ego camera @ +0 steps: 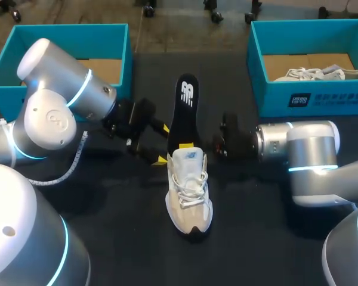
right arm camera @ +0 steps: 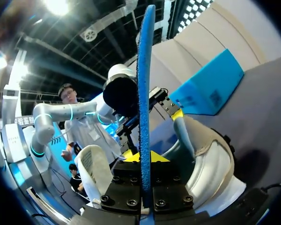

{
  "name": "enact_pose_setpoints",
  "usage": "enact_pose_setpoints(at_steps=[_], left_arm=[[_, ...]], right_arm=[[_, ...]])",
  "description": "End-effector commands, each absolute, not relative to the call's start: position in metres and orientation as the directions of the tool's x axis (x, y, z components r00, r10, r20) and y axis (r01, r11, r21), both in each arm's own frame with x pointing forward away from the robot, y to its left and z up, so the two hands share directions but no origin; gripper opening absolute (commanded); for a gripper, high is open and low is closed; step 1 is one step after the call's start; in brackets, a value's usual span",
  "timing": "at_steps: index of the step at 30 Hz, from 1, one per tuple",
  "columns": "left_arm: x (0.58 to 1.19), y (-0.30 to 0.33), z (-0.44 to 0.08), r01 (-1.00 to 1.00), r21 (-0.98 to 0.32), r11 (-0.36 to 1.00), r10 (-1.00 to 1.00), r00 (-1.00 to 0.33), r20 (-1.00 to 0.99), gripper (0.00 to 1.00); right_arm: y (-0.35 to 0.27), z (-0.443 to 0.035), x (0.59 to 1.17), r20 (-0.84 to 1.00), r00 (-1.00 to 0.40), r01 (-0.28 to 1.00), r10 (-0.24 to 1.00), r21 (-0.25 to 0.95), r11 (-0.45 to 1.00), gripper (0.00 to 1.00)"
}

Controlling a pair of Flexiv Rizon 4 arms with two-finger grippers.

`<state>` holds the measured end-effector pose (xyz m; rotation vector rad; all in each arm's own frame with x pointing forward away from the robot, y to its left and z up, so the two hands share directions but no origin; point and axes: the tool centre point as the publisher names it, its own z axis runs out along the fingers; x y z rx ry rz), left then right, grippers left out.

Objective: Take the shoe out of the shoebox, open the shoe tongue, remove and reinsert the insole, then place the shoe into the shoebox

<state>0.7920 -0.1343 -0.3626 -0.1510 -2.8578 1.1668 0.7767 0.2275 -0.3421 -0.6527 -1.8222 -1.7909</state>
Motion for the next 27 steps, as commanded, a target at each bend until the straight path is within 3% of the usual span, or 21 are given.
enact_pose_setpoints(at_steps=[1, 12, 13, 14, 15, 17, 27], left_arm=[[0.793, -0.135, -0.364, 0.072, -0.698, 0.712, 0.111, -0.994, 0.010, 1.00], [0.794, -0.138, -0.365, 0.082, -0.693, 0.717, 0.119, -0.993, 0.006, 1.00], [0.794, -0.138, -0.364, 0.081, -0.693, 0.716, 0.119, -0.993, 0.007, 1.00], [0.794, -0.139, -0.364, 0.081, -0.694, 0.716, 0.120, -0.993, 0.008, 1.00], [0.794, -0.139, -0.364, 0.082, -0.694, 0.716, 0.121, -0.993, 0.008, 1.00], [0.794, -0.140, -0.364, 0.084, -0.693, 0.716, 0.125, -0.992, 0.008, 1.00], [0.795, -0.141, -0.364, 0.089, -0.694, 0.715, 0.131, -0.991, 0.008, 1.00]], right_arm=[[0.229, -0.347, 0.772, 0.667, -0.745, 0.666, -0.005, 0.745, 0.030, 0.00], [0.225, -0.348, 0.766, 0.691, -0.722, 0.692, 0.024, 0.721, 0.035, 0.00], [0.225, -0.348, 0.766, 0.686, -0.727, 0.687, 0.026, 0.726, 0.034, 0.05], [0.225, -0.346, 0.767, 0.682, -0.731, 0.683, 0.031, 0.730, 0.035, 0.18], [0.224, -0.344, 0.768, 0.678, -0.735, 0.678, 0.035, 0.734, 0.037, 0.24], [0.224, -0.341, 0.770, 0.669, -0.743, 0.670, 0.040, 0.742, 0.041, 0.32], [0.223, -0.322, 0.775, 0.628, -0.776, 0.631, 0.062, 0.773, 0.065, 0.39]])
